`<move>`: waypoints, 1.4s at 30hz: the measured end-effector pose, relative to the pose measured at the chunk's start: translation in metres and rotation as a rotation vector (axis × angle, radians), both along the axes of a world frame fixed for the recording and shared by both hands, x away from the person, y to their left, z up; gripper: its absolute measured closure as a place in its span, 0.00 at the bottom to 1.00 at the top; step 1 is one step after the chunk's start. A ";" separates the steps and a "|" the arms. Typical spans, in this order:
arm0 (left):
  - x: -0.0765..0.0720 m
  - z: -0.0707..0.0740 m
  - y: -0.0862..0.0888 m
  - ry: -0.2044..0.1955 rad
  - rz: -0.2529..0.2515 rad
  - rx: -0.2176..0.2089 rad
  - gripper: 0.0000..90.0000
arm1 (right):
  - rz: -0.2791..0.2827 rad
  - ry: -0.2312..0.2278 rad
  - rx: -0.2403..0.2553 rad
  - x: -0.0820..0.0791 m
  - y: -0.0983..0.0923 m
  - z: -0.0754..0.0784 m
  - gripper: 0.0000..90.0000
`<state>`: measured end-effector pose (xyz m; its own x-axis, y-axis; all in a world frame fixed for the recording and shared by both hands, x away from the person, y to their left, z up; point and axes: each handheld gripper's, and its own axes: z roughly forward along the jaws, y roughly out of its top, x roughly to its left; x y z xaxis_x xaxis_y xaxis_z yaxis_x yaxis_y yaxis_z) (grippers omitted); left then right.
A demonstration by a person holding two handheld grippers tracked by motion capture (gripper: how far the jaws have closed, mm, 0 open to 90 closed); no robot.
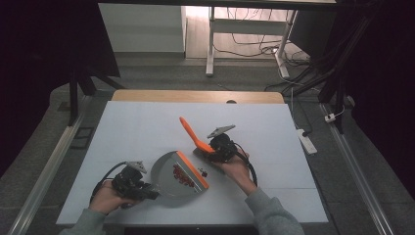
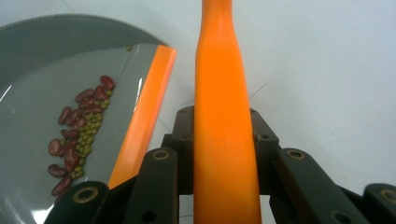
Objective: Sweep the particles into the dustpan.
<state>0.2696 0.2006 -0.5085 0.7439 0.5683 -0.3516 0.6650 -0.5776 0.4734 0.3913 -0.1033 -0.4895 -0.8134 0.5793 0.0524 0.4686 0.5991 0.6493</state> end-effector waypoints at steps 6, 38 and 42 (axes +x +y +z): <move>0.000 0.000 0.000 0.001 0.003 -0.002 0.68 | 0.007 0.013 0.011 -0.003 0.003 -0.001 0.79; 0.001 -0.001 -0.001 0.000 0.001 0.002 0.68 | 0.136 0.047 0.166 -0.038 0.044 0.010 0.79; 0.000 -0.001 -0.001 0.001 0.003 -0.001 0.68 | 0.073 -0.007 0.165 -0.030 0.027 0.018 0.79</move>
<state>0.2701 0.1998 -0.5097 0.7417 0.5703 -0.3529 0.6673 -0.5747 0.4738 0.3618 -0.0761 -0.4717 -0.8536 0.5029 0.1359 0.4227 0.5163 0.7448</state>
